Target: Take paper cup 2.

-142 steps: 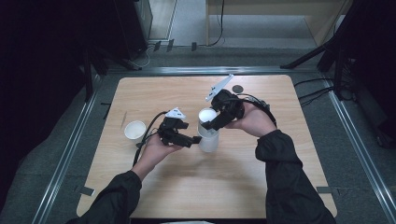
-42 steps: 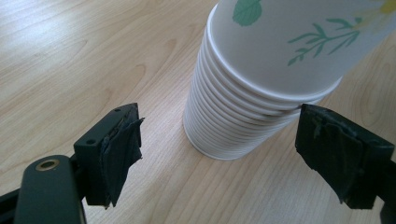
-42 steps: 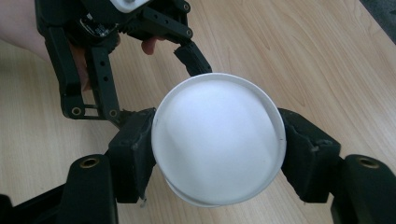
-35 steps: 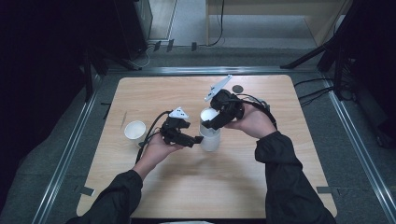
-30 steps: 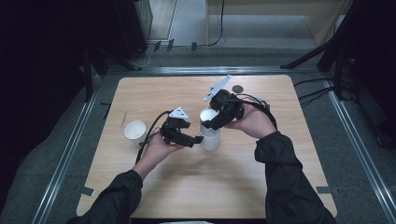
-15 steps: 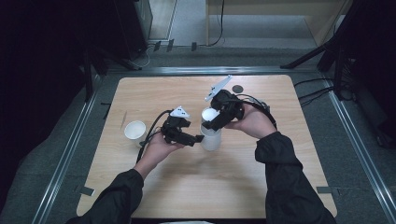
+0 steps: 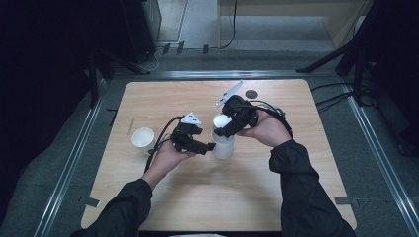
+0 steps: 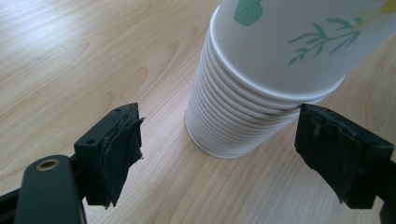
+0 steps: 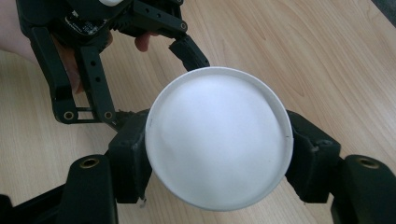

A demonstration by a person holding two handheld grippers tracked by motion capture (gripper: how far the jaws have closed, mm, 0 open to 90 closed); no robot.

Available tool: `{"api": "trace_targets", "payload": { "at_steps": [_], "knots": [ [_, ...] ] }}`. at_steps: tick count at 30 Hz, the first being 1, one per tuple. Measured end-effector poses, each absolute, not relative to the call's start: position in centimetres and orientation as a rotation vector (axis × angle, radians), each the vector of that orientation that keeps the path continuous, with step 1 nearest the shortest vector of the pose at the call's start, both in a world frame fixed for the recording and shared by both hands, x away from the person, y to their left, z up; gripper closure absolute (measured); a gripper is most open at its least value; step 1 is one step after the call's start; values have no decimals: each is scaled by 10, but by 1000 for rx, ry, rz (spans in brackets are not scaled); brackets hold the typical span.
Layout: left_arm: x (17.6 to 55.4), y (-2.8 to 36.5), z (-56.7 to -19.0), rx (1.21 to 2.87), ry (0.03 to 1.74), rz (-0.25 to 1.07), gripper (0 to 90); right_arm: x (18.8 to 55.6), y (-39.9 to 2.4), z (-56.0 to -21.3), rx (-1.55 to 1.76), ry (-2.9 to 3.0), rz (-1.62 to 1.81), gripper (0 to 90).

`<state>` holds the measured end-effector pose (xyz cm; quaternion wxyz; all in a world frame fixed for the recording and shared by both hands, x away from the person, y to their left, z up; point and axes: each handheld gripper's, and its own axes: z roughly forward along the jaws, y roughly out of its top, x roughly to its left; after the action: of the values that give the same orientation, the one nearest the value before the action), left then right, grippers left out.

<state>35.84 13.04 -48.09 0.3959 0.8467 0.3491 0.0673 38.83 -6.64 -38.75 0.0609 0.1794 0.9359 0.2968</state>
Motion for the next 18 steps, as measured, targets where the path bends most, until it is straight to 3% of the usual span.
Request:
{"api": "trace_targets", "payload": {
  "at_steps": [9, 12, 18],
  "knots": [
    [358, 129, -481, 2146, 881, 171, 147, 387, -65, -386, 542, 2831, 880, 338],
    [358, 126, -483, 2194, 887, 224, 155, 388, -66, -384, 563, 2826, 890, 339],
    [357, 125, -484, 2193, 870, 190, 154, 389, -72, -378, 575, 2818, 963, 339]
  ]
}}
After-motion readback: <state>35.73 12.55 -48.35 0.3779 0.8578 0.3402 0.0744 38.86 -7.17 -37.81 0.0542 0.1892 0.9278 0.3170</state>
